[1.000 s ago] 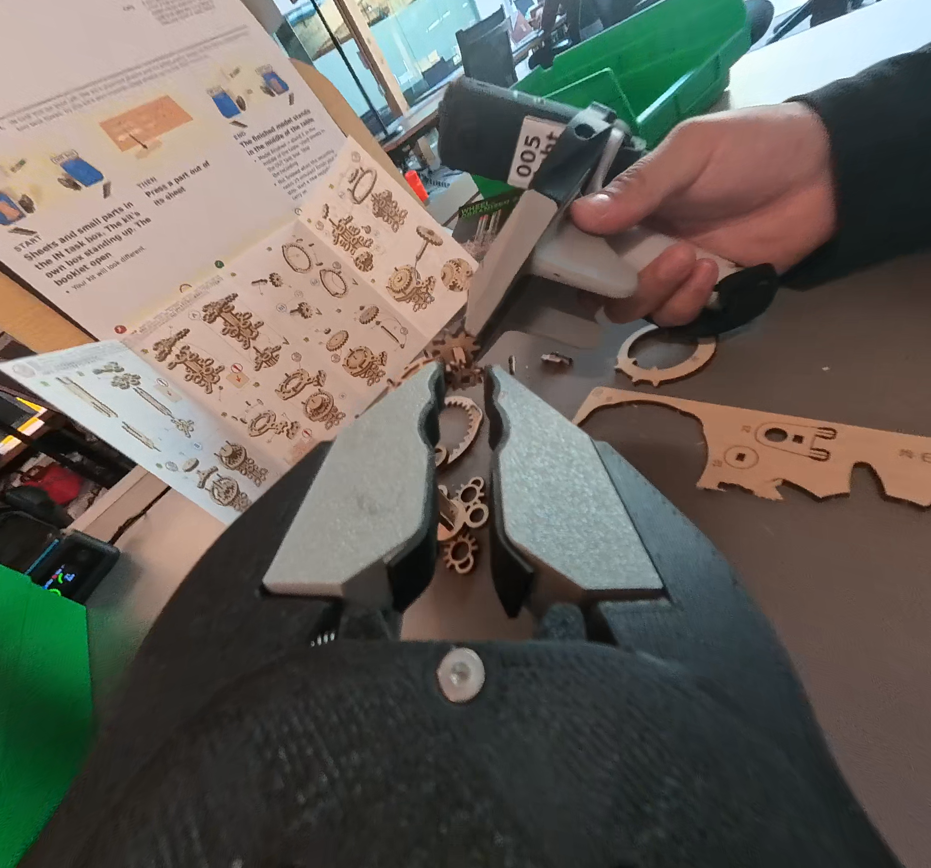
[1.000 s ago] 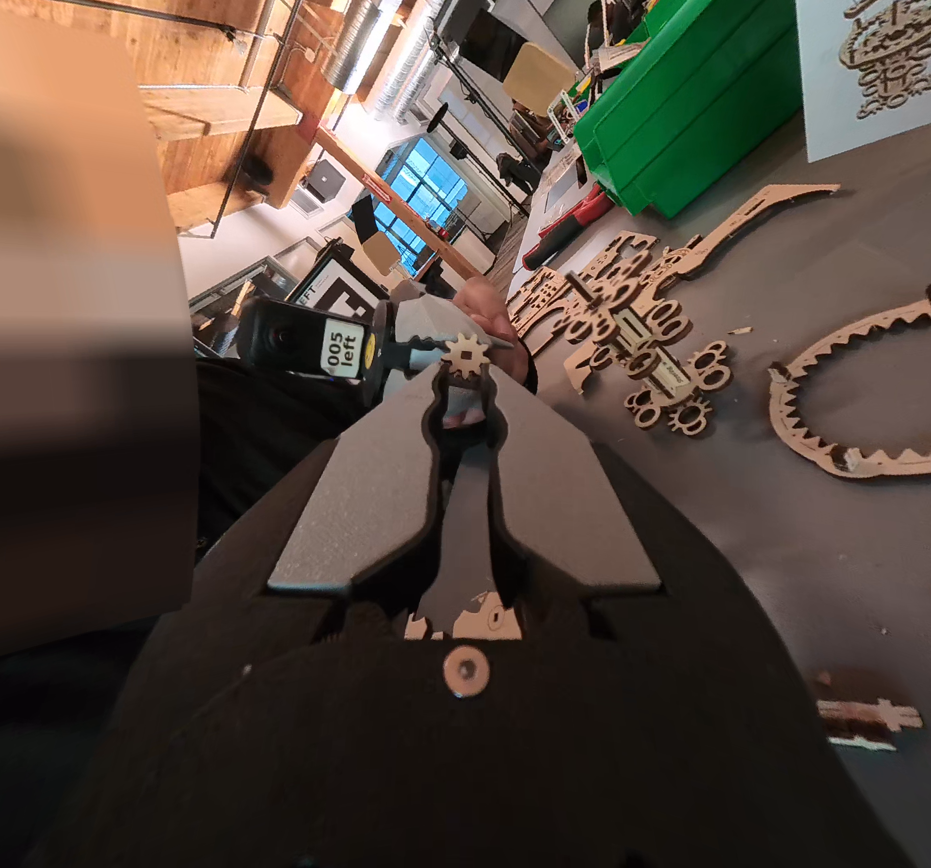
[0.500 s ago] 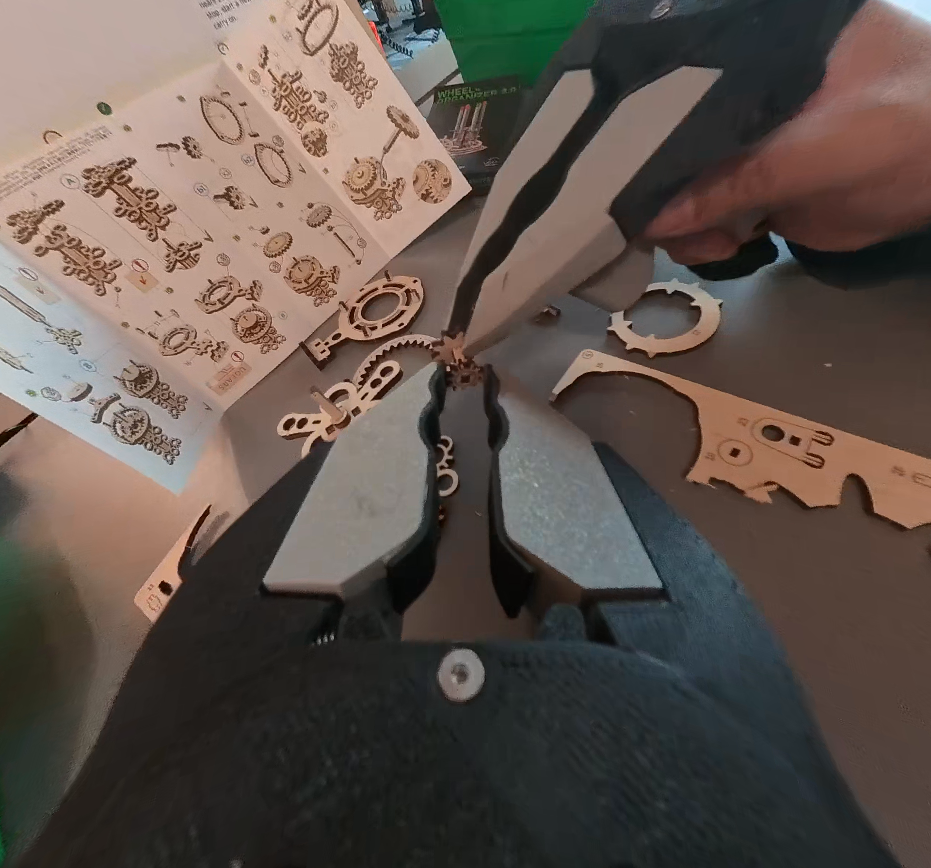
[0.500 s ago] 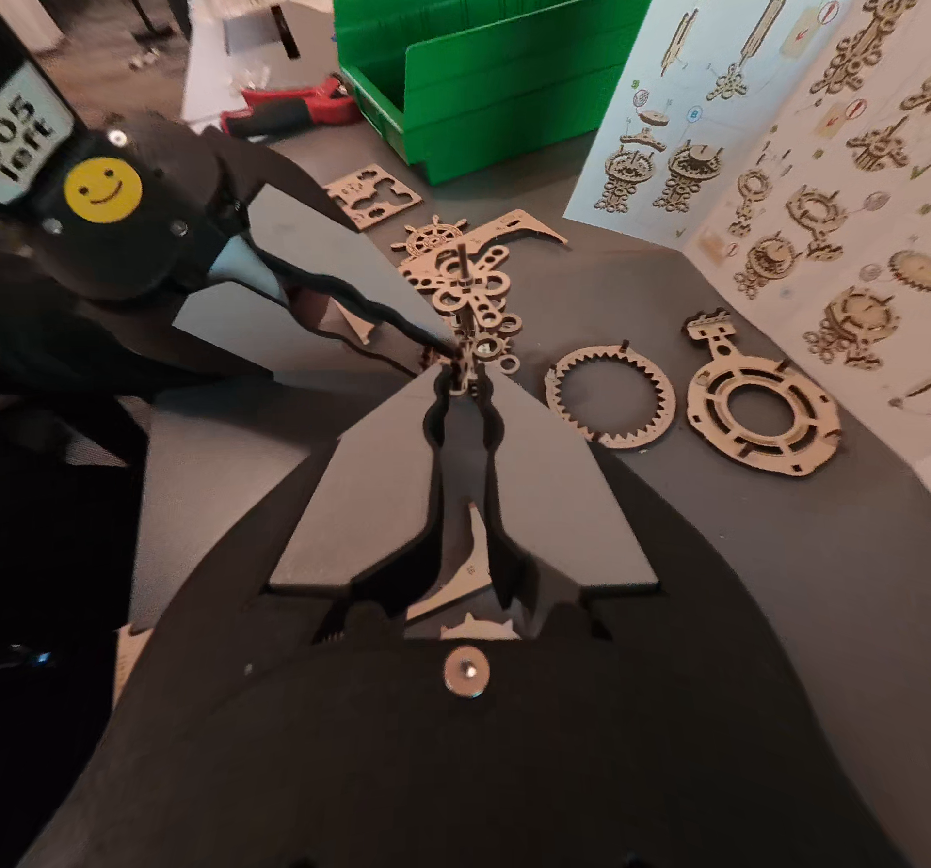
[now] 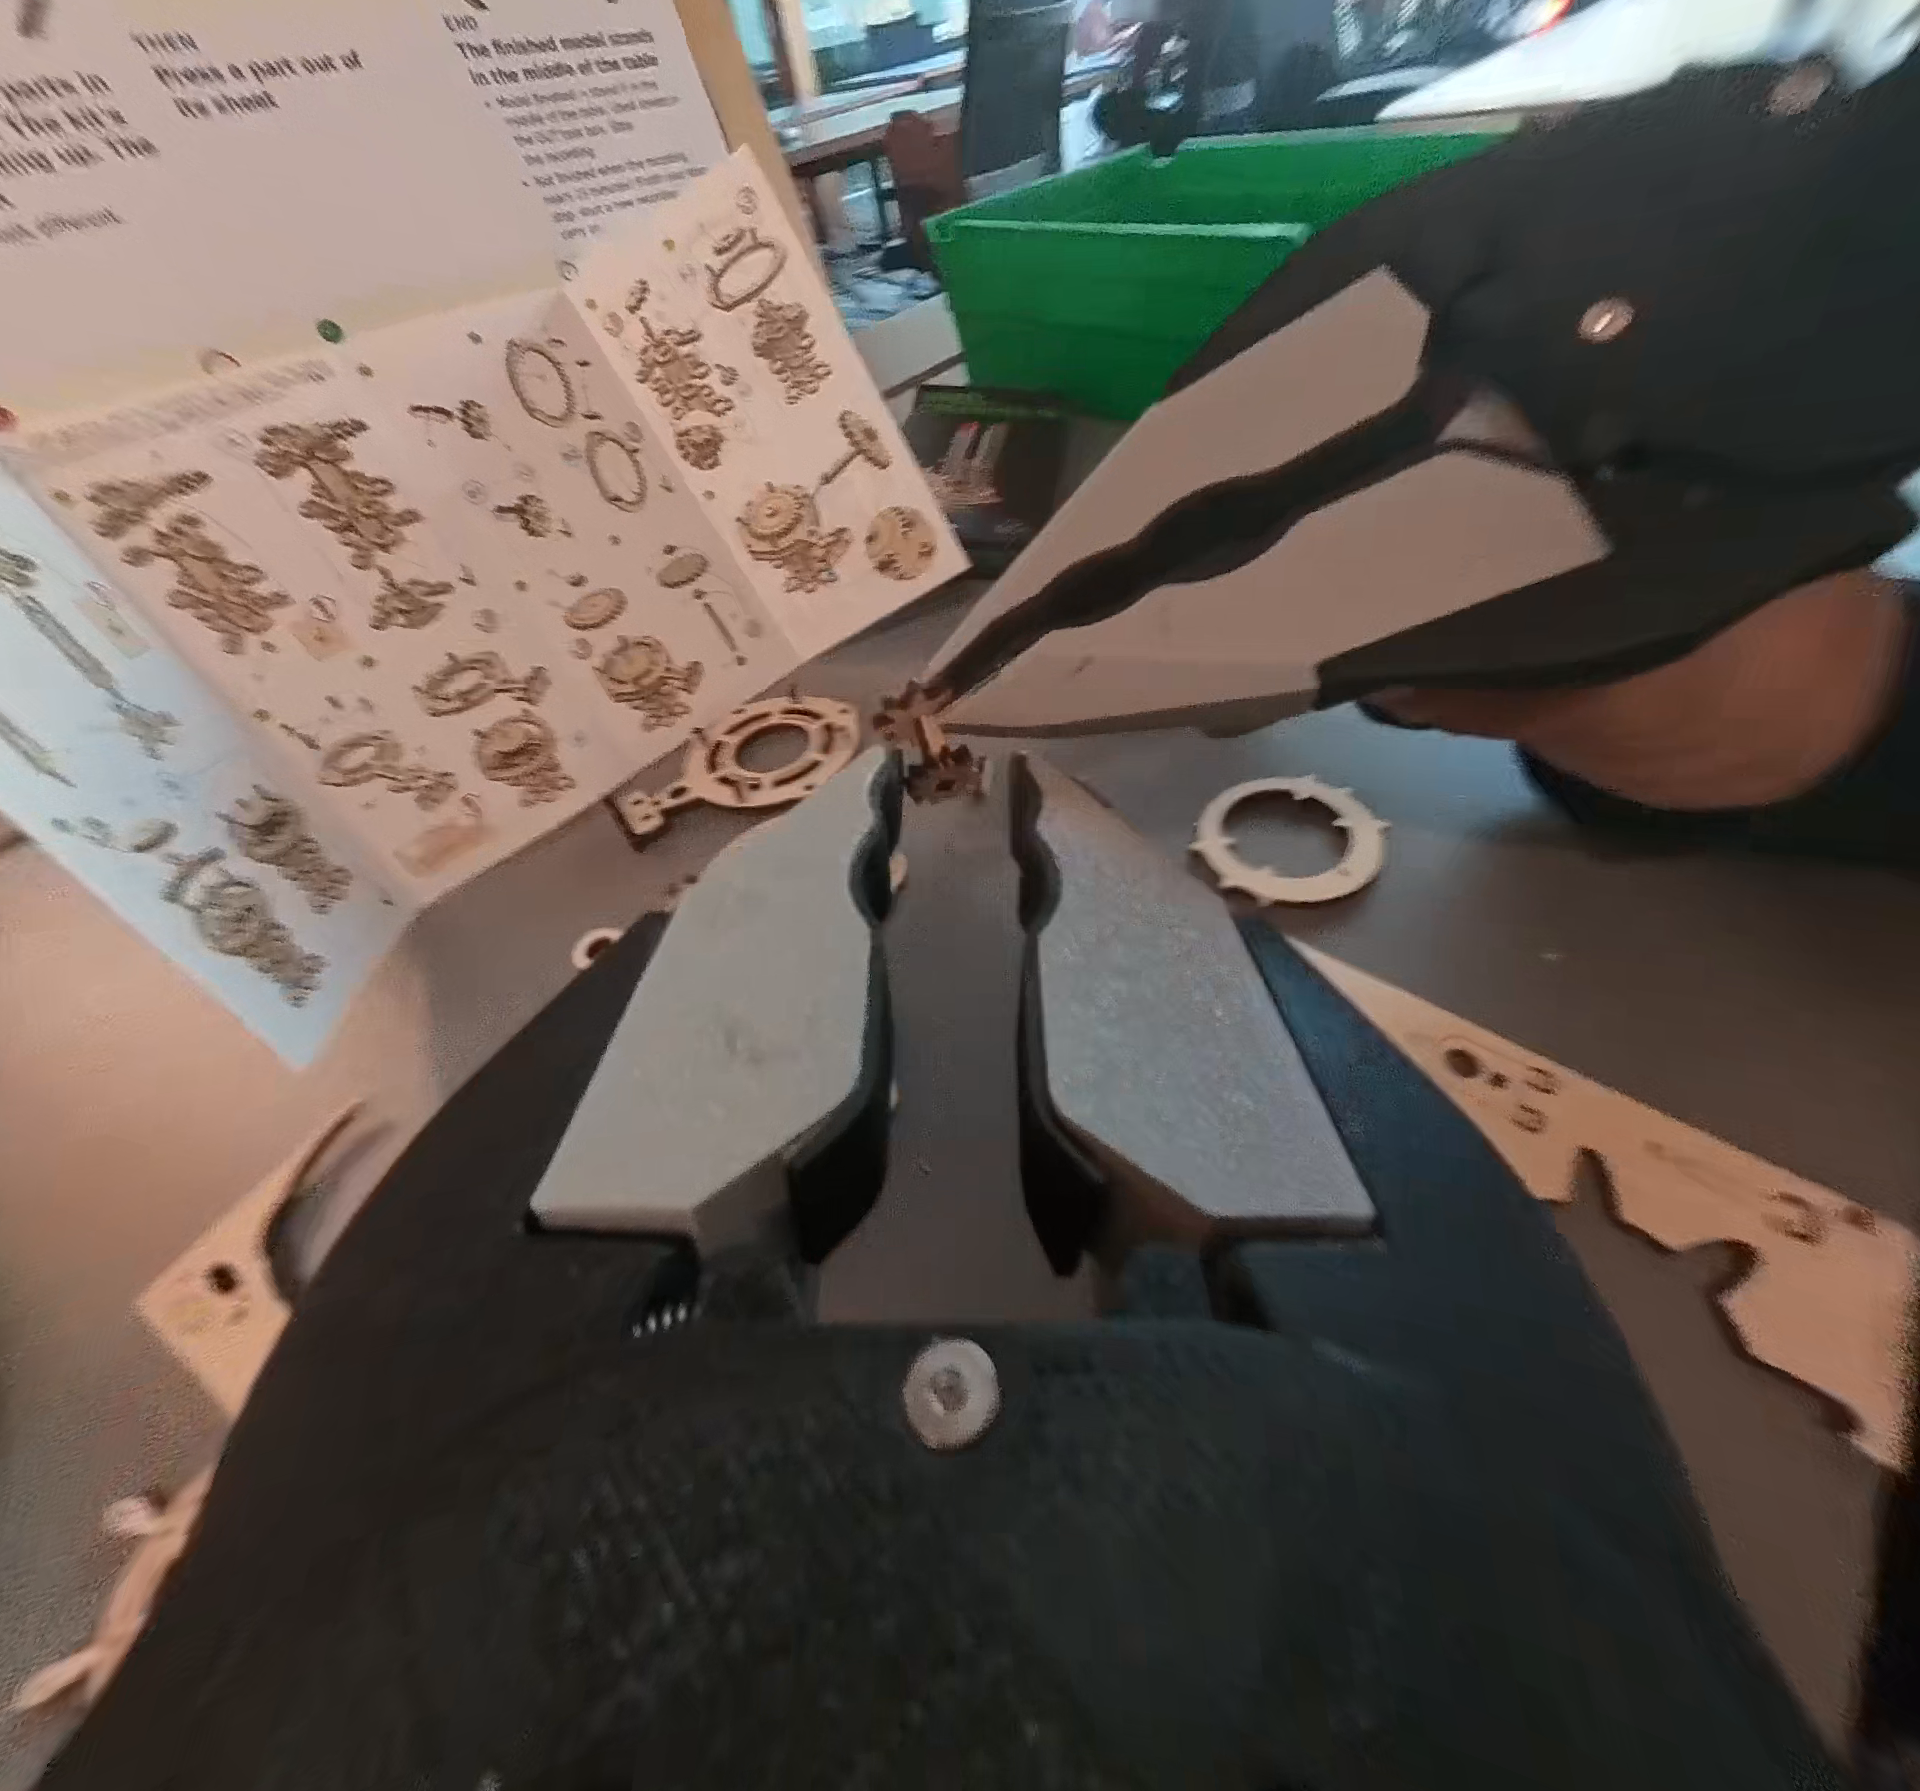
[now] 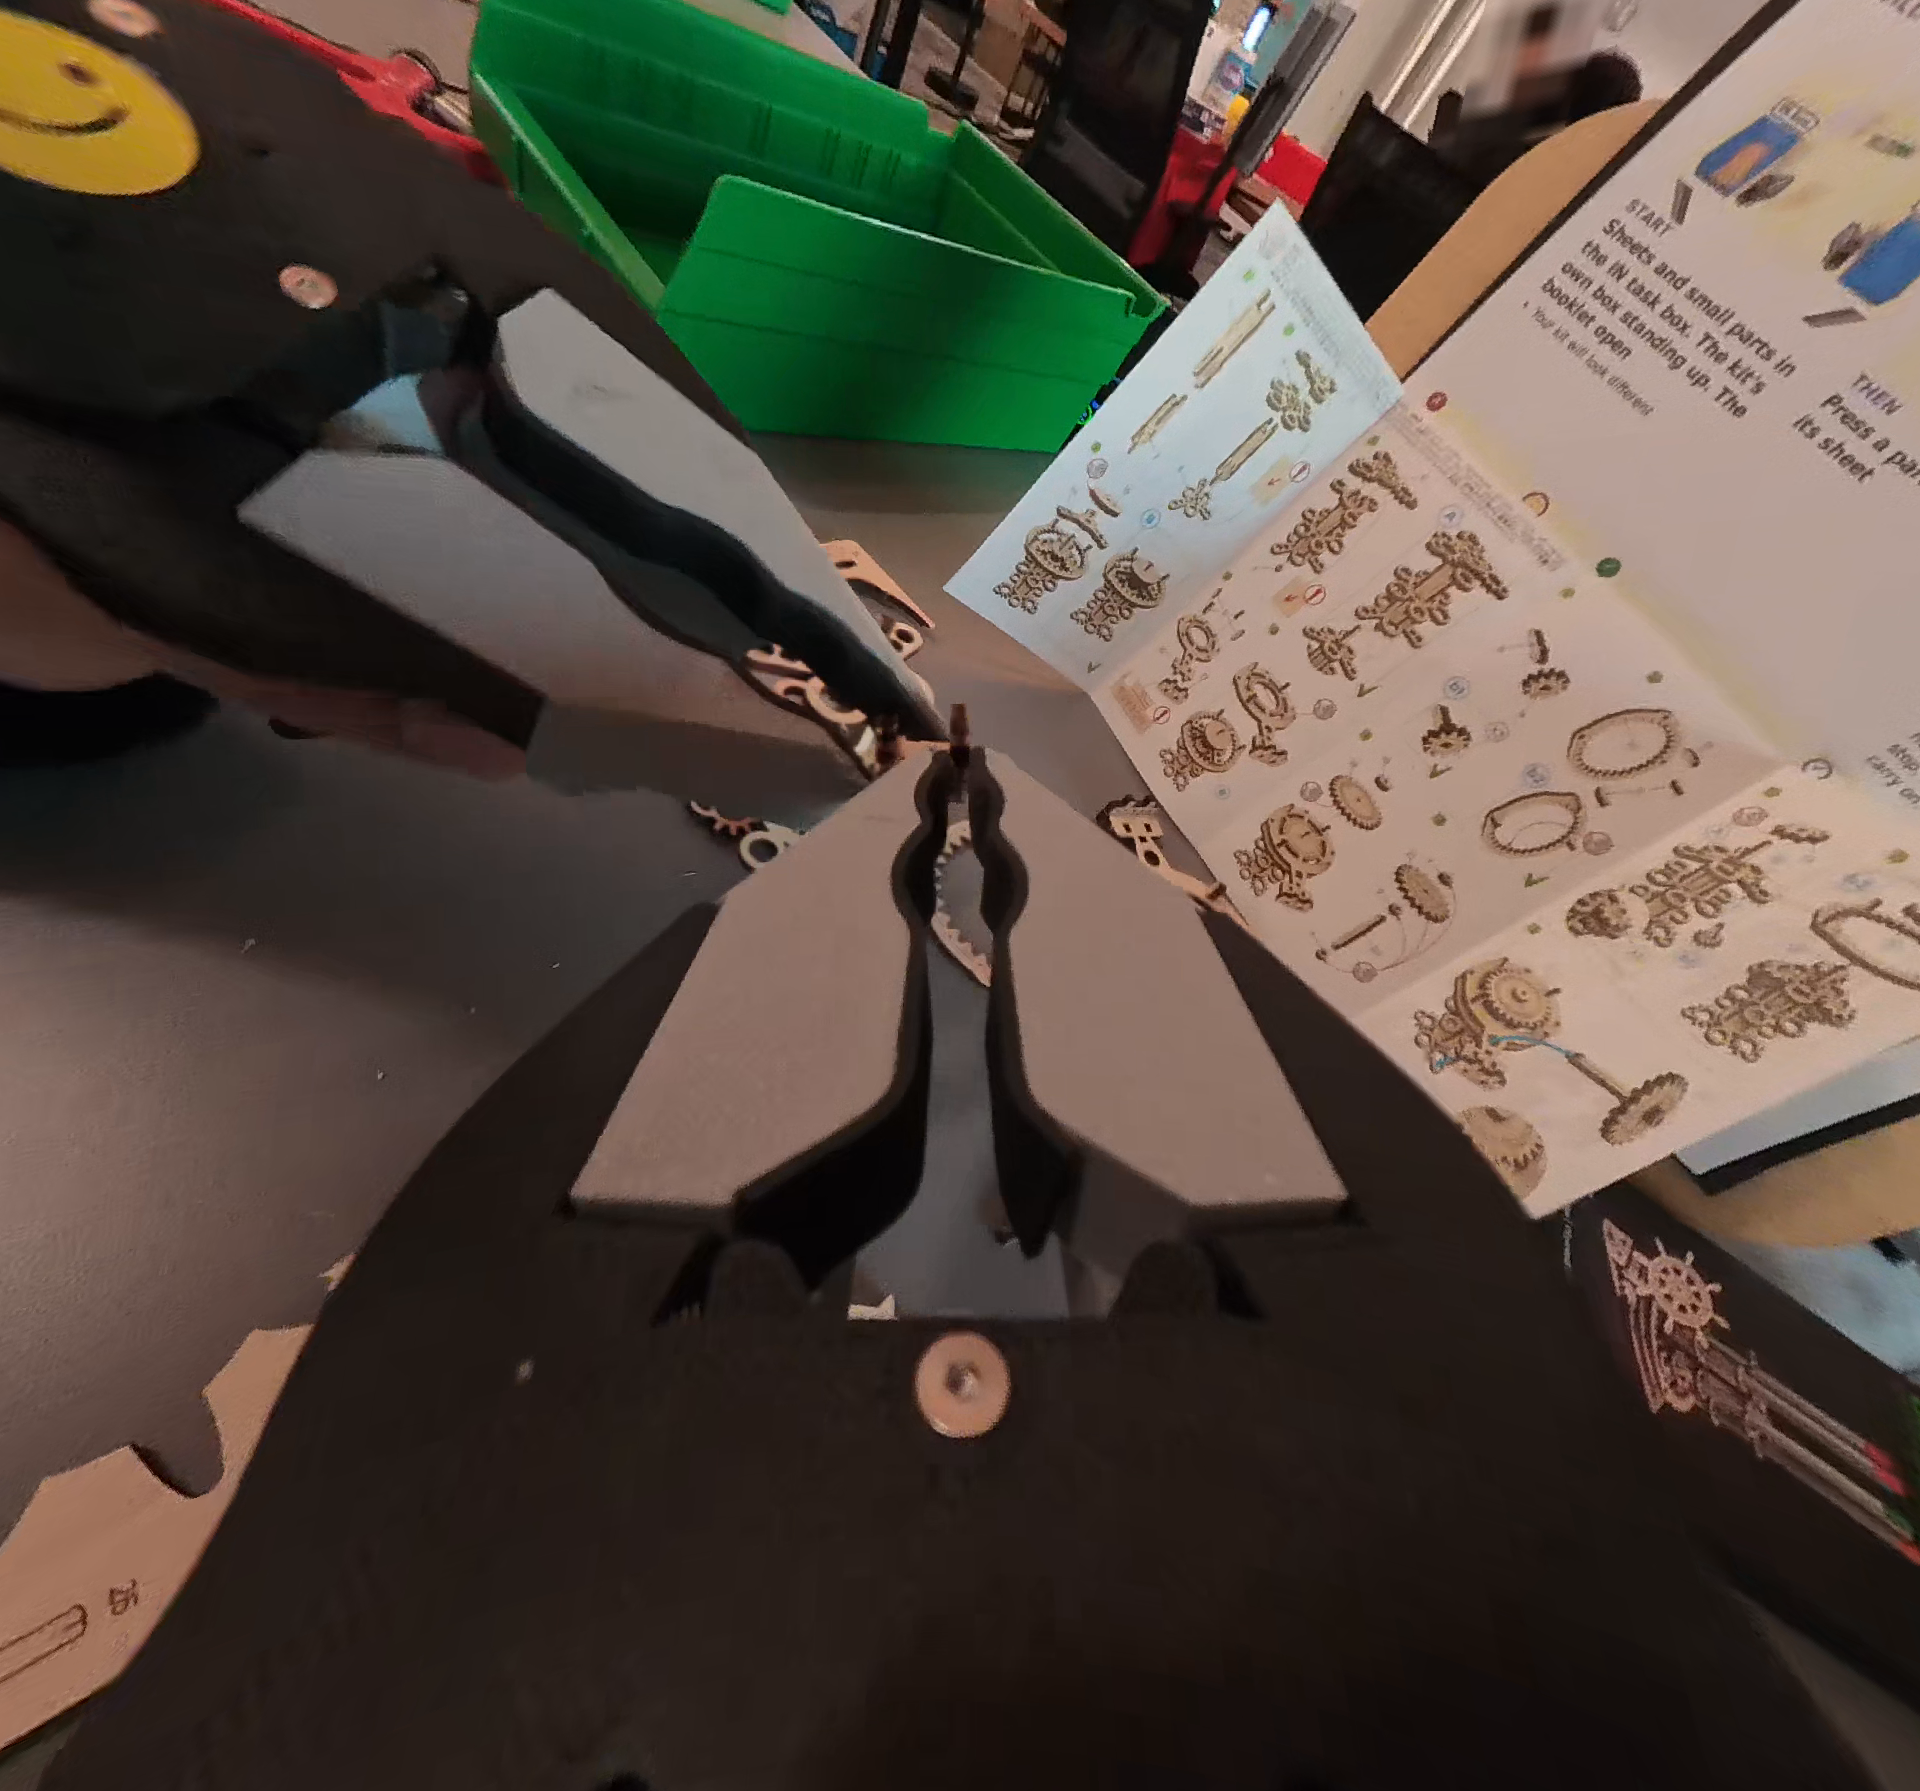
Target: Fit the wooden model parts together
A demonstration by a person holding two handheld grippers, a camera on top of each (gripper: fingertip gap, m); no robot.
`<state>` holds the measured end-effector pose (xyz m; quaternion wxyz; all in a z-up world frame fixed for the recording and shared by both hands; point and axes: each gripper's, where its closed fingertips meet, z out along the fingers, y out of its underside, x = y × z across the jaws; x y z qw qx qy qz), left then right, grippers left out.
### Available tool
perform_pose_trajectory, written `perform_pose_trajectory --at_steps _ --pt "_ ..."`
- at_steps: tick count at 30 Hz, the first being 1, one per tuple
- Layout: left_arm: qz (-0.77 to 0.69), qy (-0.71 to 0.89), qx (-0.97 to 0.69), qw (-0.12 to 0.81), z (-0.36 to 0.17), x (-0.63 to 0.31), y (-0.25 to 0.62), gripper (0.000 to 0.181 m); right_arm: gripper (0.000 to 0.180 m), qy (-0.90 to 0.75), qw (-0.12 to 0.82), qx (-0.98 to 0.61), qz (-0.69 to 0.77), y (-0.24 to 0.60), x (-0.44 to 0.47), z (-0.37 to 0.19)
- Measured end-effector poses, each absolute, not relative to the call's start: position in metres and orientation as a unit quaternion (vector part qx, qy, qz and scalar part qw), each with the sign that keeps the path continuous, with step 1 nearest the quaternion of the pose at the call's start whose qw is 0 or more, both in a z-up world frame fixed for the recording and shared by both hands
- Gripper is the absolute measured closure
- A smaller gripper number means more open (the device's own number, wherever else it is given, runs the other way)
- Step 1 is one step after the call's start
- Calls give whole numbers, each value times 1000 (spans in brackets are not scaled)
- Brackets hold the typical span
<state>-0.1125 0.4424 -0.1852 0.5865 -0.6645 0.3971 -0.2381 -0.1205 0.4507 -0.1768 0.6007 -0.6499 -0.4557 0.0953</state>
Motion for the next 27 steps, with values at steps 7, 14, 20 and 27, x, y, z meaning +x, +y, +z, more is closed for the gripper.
perform_pose_trajectory --at_steps 7,14,20,27 --pt "-275 471 -614 571 -176 -133 422 174 180 -485 574 -636 175 439 -128 -181" --pt "-276 476 -654 518 -207 -135 420 154 180 -462 554 -638 270 437 -127 -178" --pt "-478 379 -663 434 -181 -125 400 140 180 -513 608 -566 218 421 -134 -166" --pt "-596 313 -633 382 -160 -132 395 167 180 -551 650 -503 147 409 -140 -159"
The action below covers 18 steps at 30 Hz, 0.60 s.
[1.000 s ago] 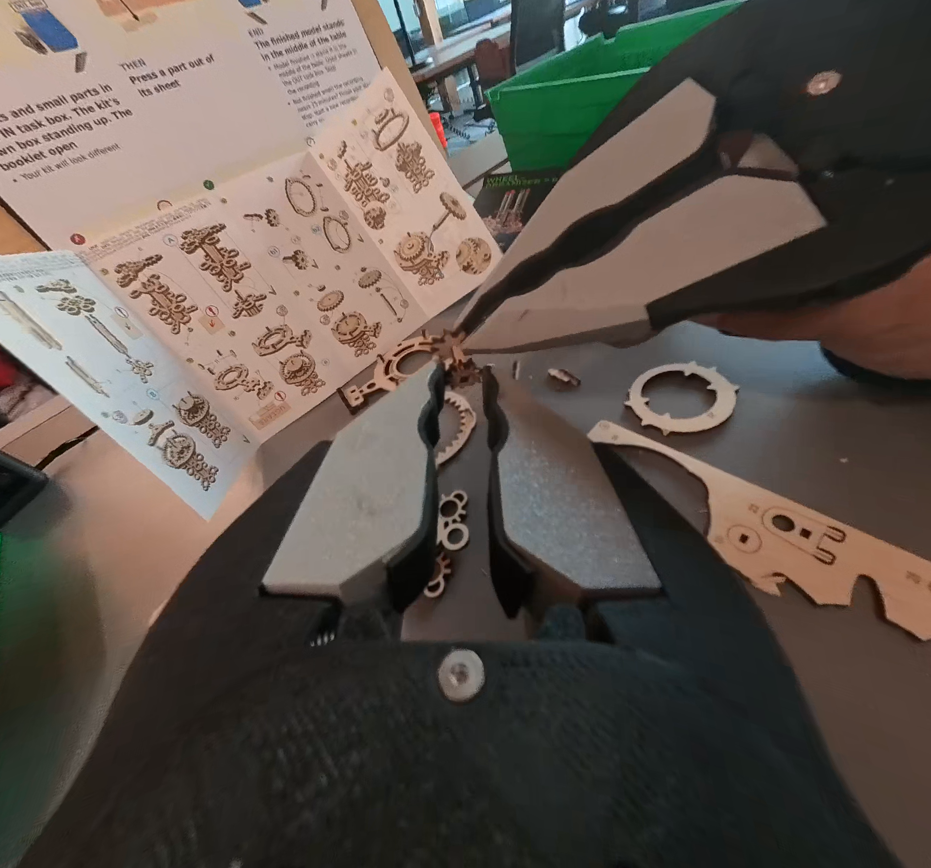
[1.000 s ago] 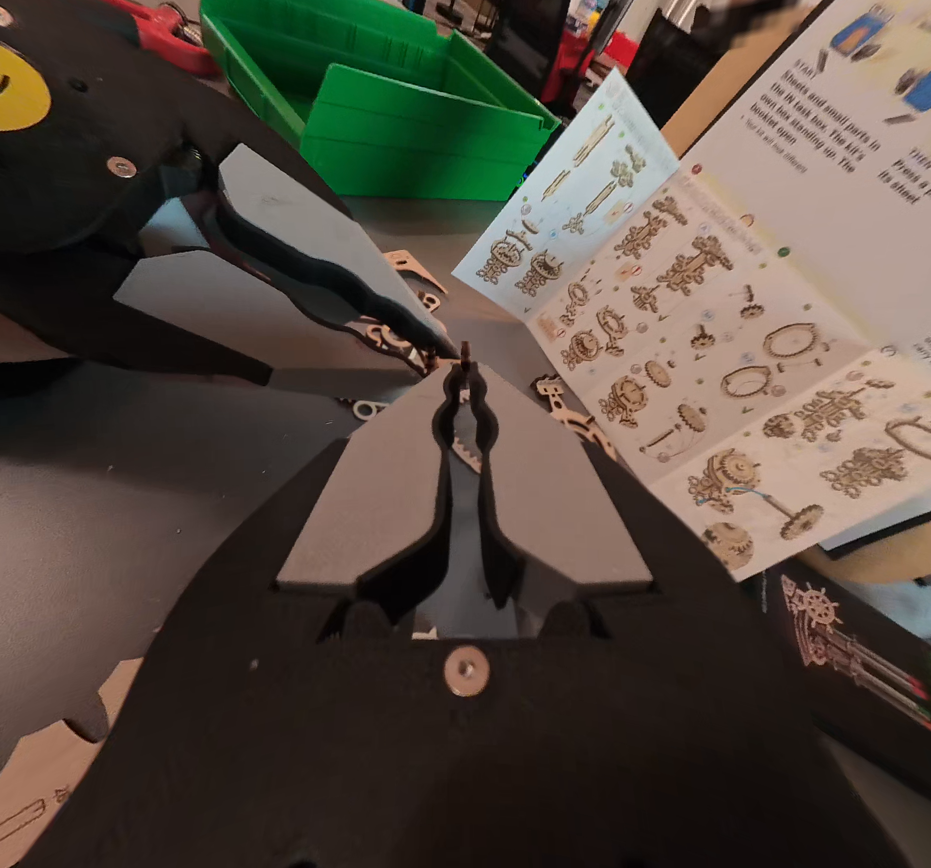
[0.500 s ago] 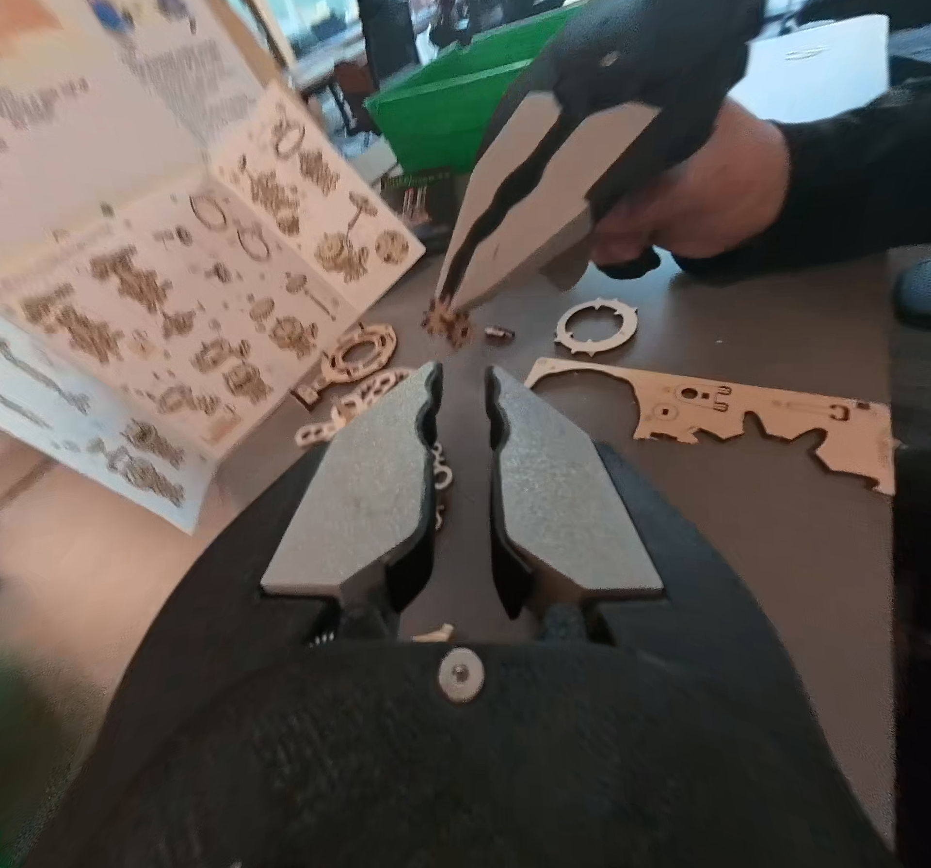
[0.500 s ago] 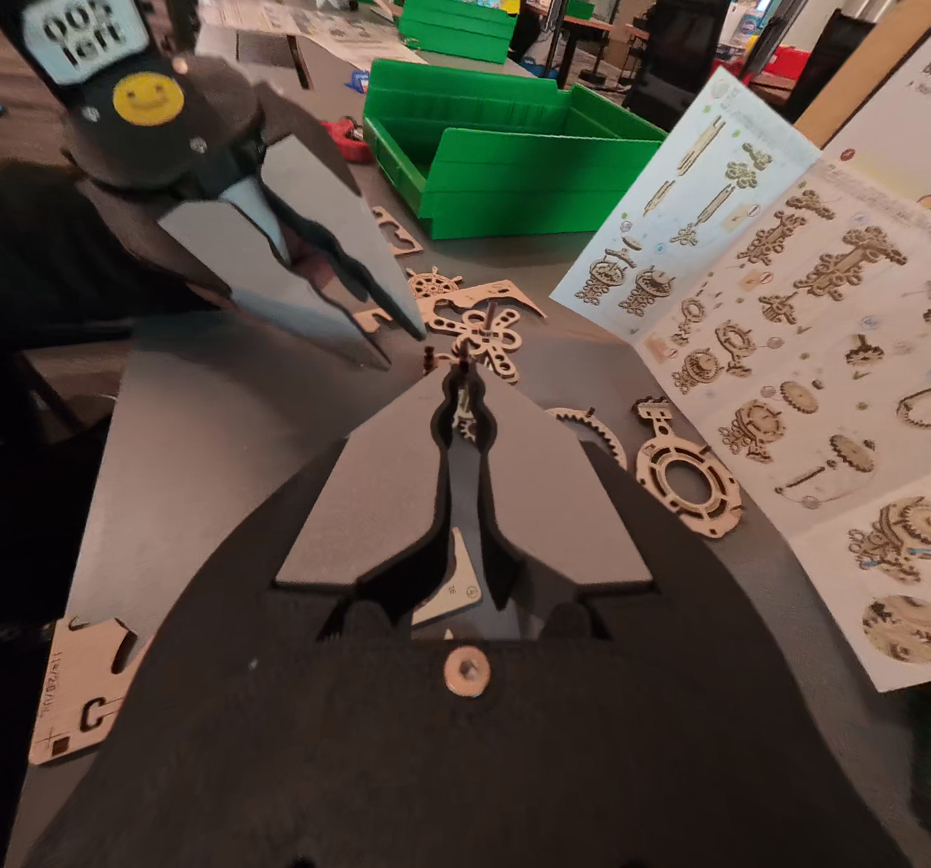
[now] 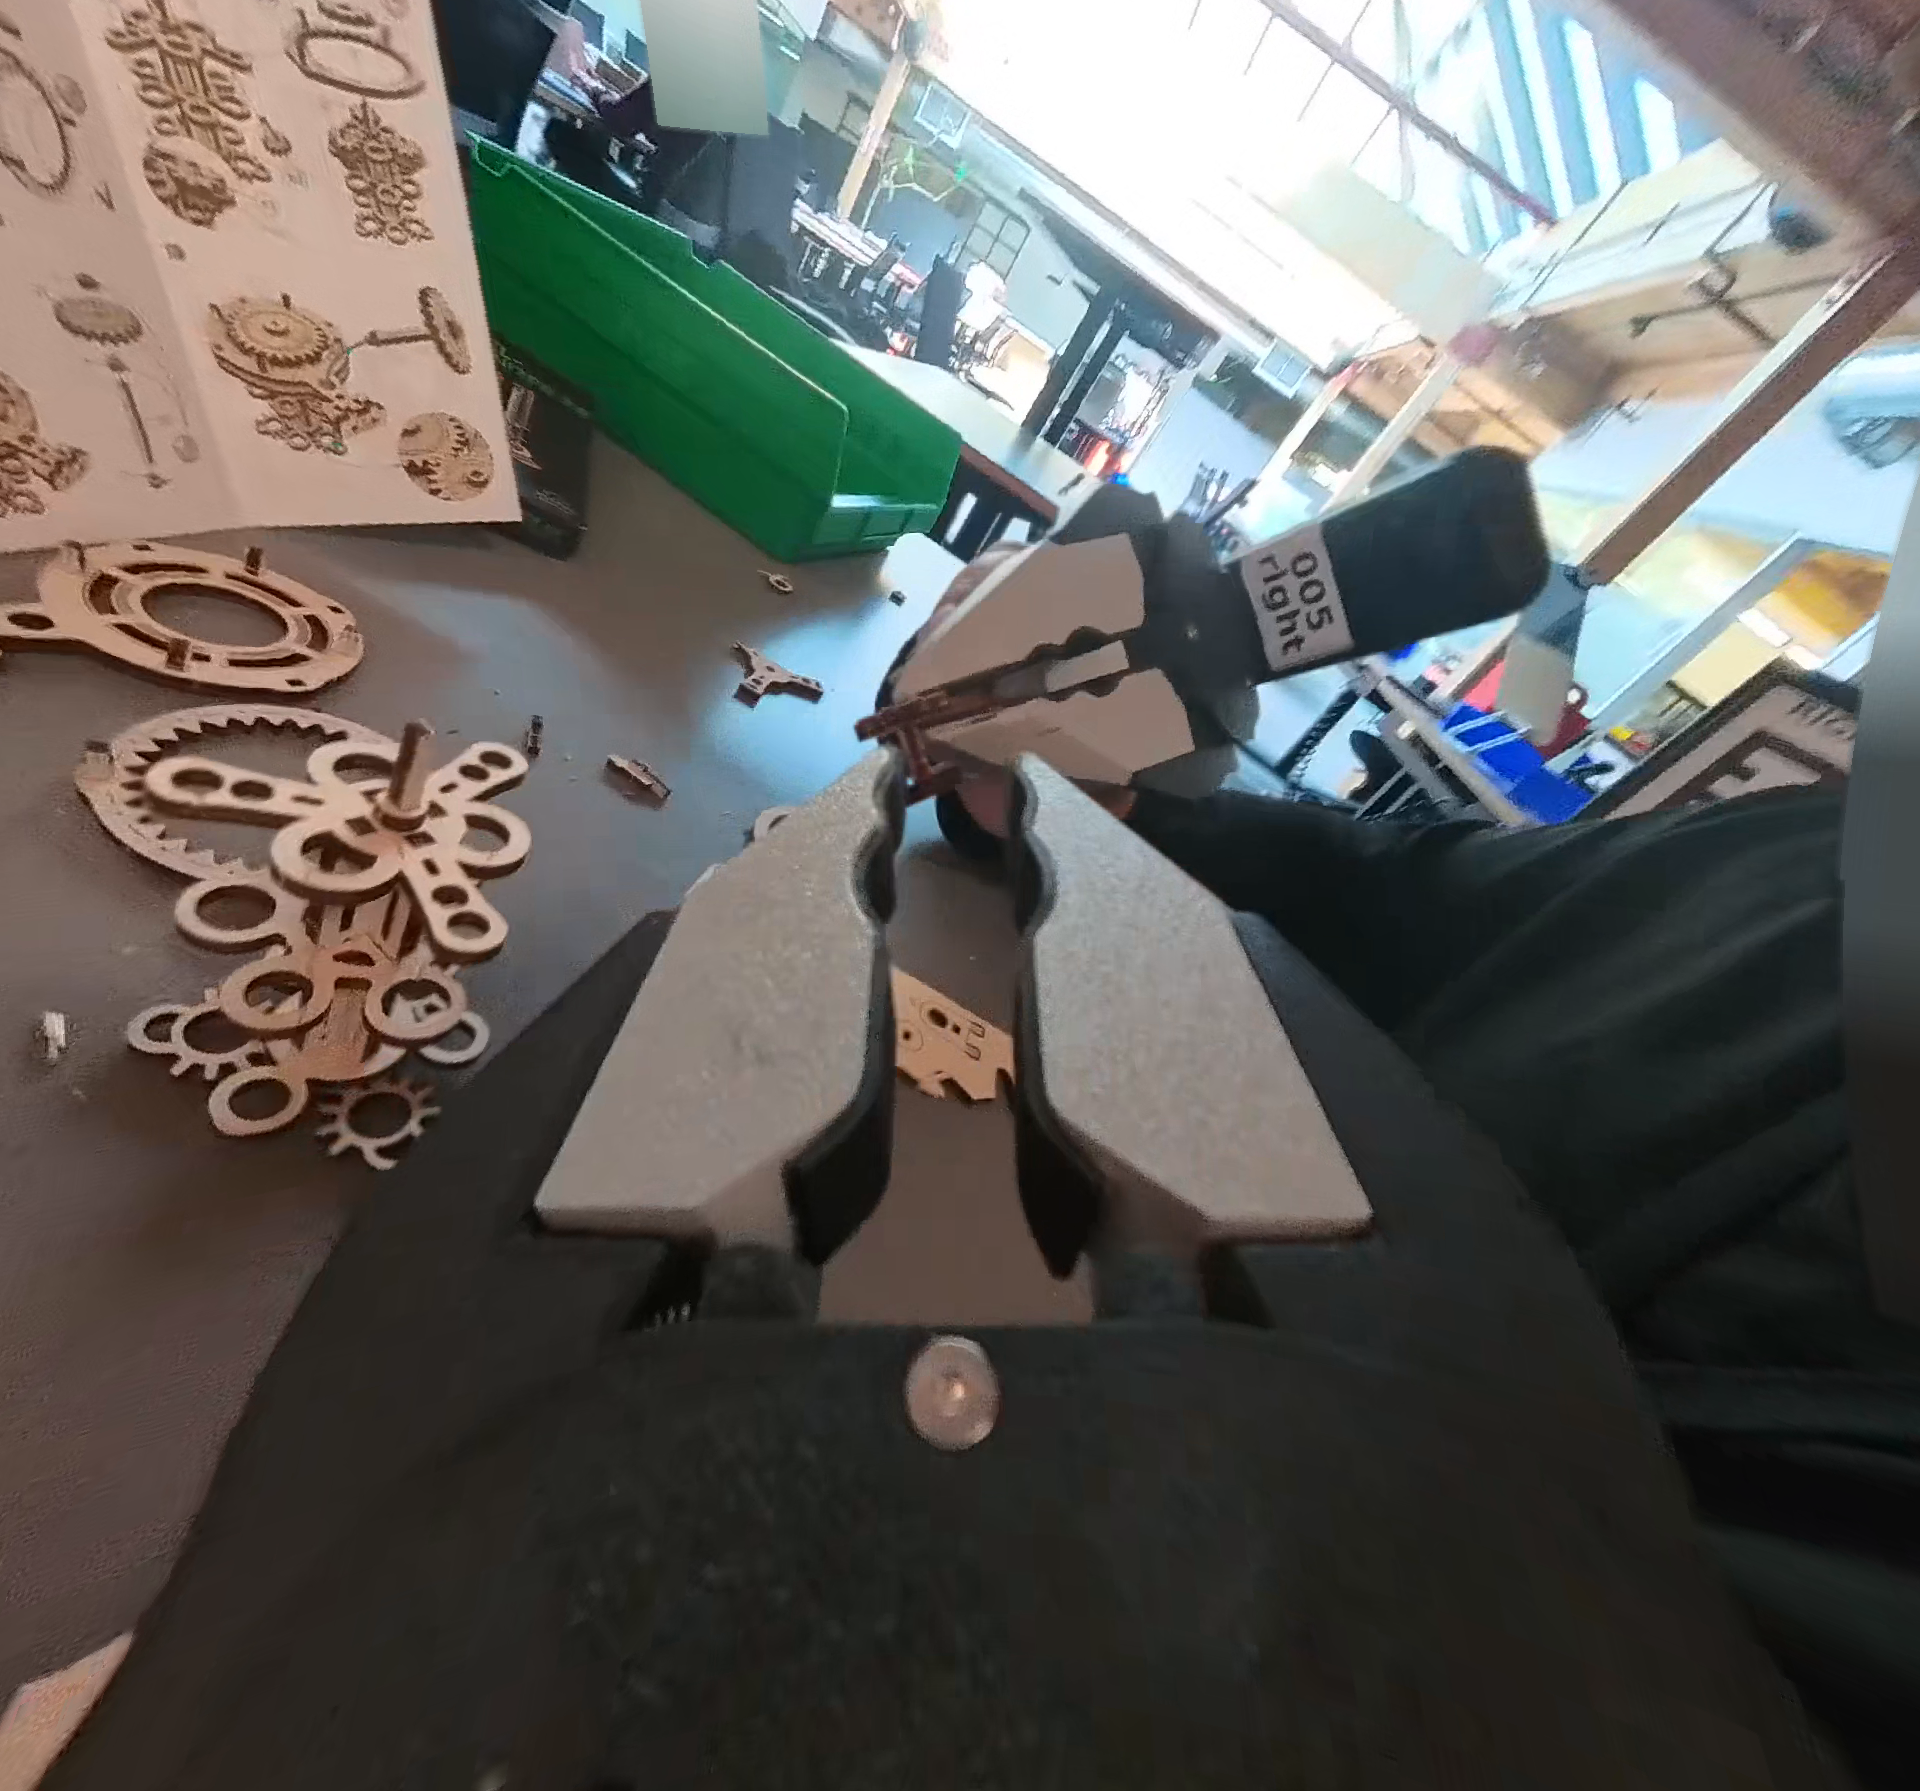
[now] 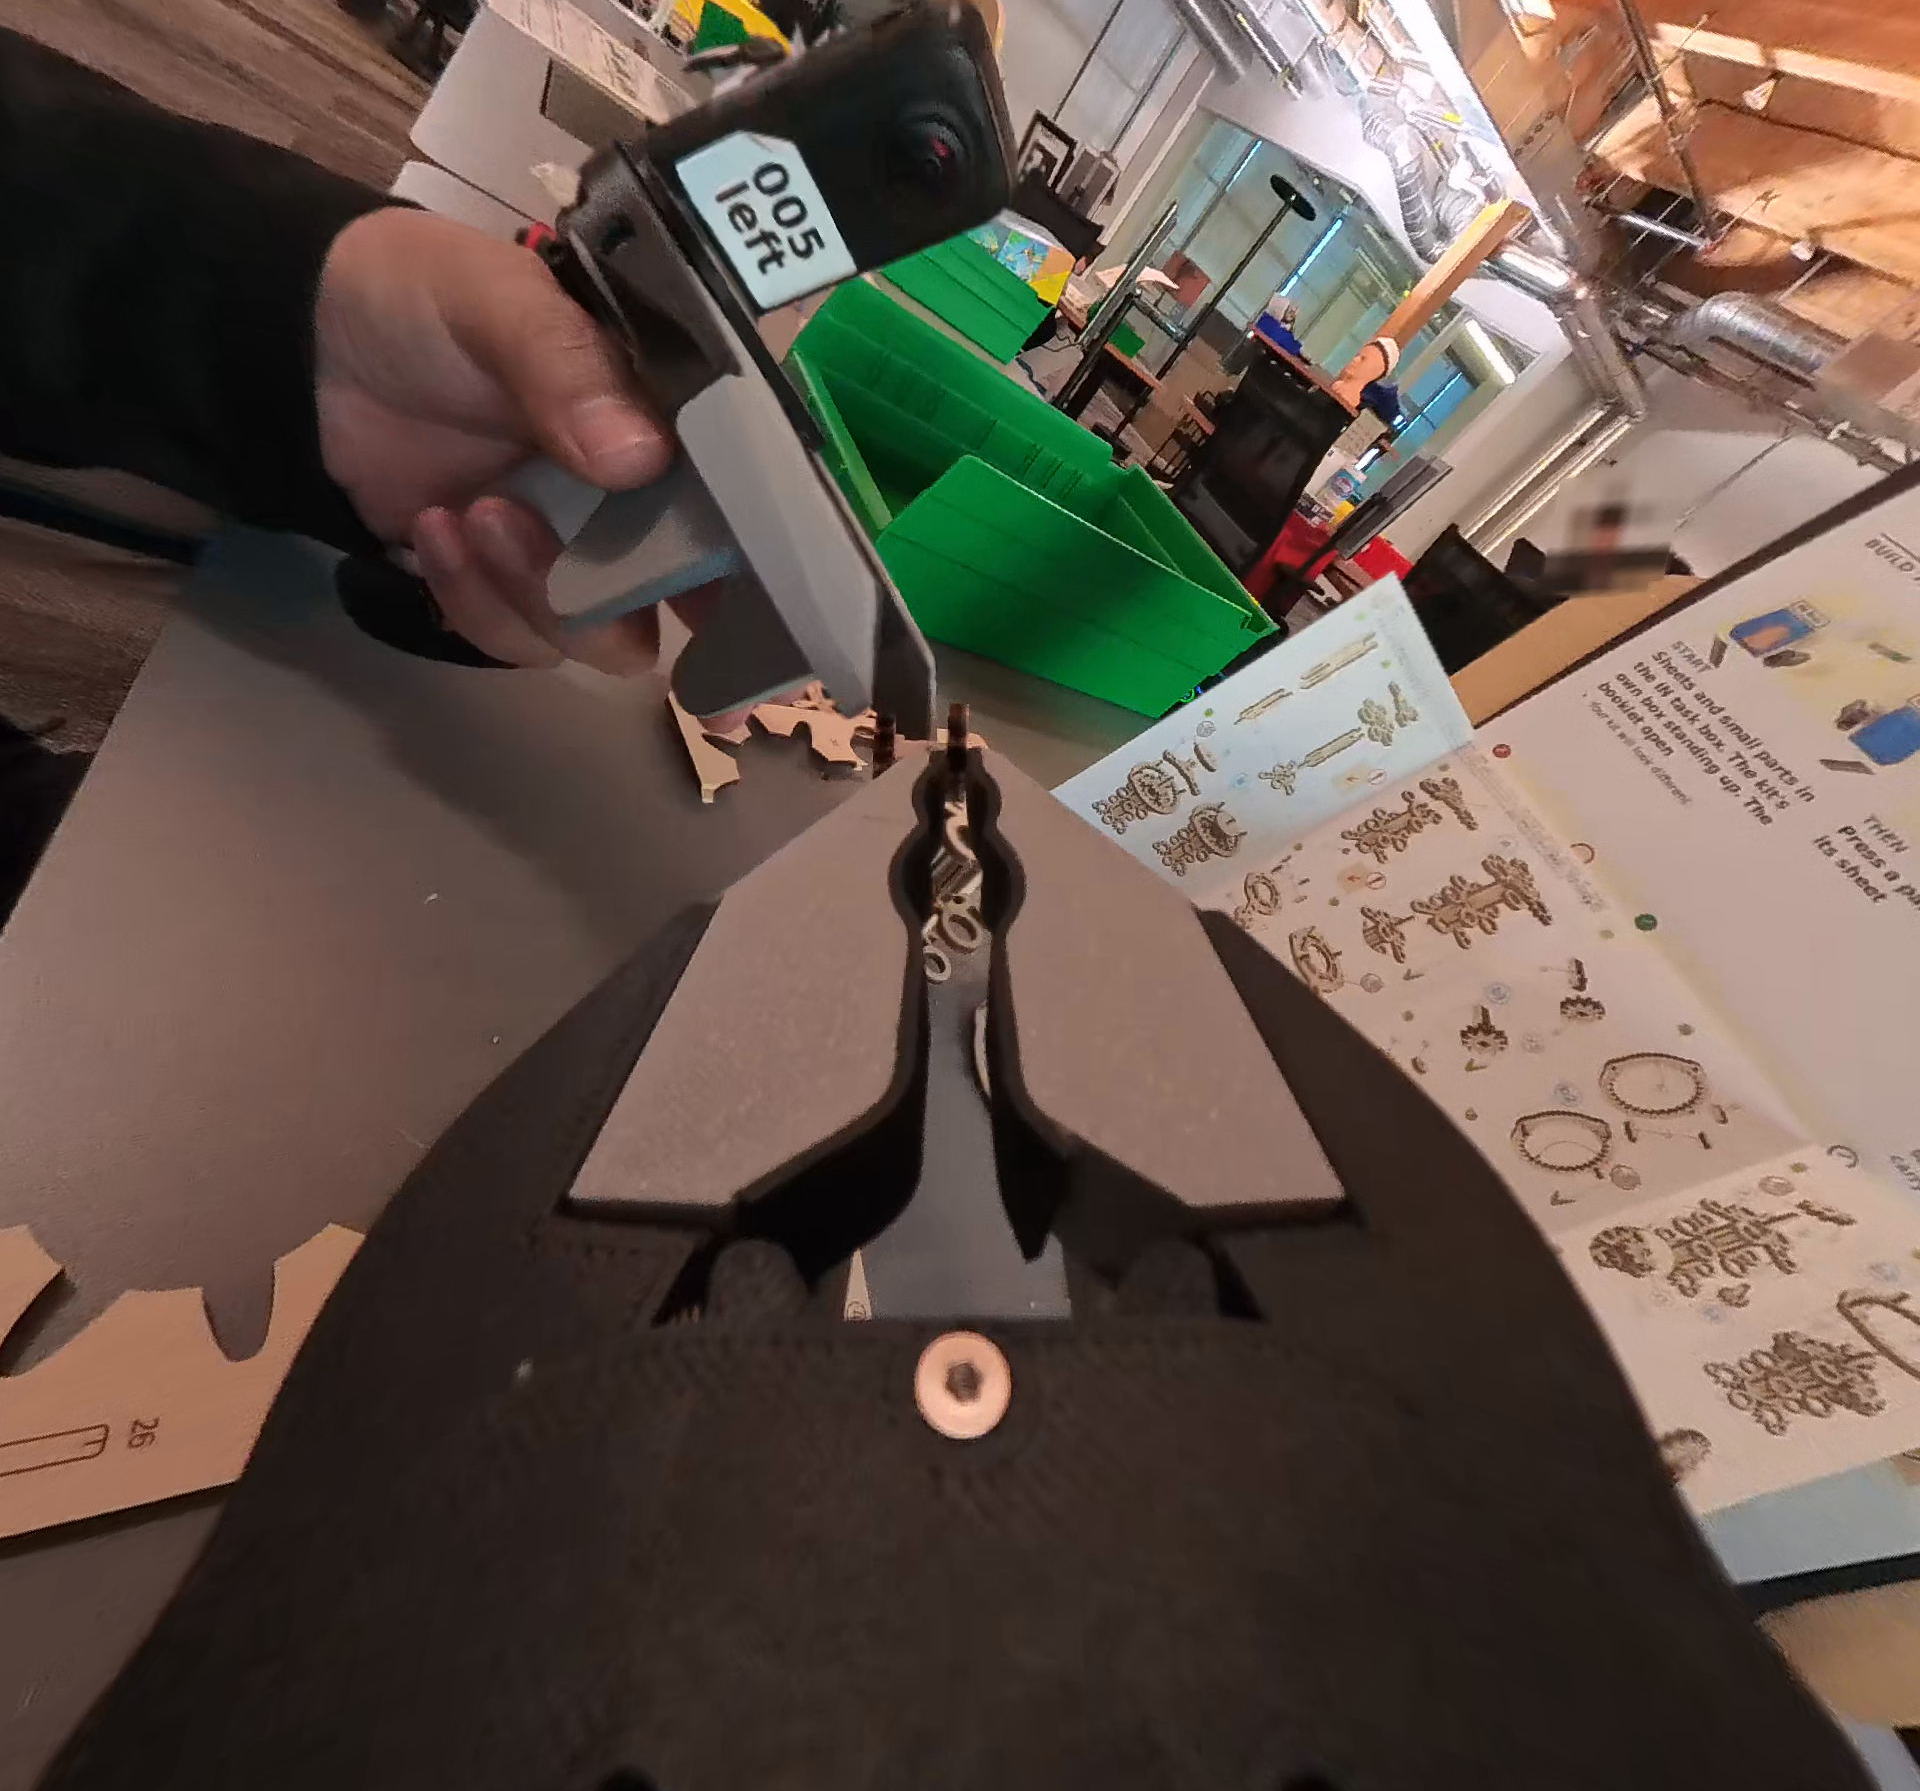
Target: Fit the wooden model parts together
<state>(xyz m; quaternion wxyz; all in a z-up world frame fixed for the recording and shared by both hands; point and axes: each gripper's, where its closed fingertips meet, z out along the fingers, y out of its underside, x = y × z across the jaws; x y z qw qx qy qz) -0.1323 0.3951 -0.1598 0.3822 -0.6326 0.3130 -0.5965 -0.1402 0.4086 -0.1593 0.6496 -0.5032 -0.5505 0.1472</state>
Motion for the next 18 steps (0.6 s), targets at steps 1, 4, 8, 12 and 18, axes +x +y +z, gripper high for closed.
perform_pose_trajectory --at_steps 1,4,8,12,18 --pt "-599 307 -634 380 -161 -134 396 172 180 -553 650 -501 143 408 -141 -160" --pt "-592 303 -643 379 -167 -133 400 176 180 -562 652 -496 114 409 -141 -163" --pt "-596 301 -646 369 -171 -130 400 176 180 -569 647 -497 98 408 -141 -168" --pt "-608 301 -641 358 -171 -129 399 175 180 -574 647 -493 92 407 -141 -168" --pt "-614 295 -637 360 -173 -130 399 177 180 -579 649 -489 61 407 -141 -169"
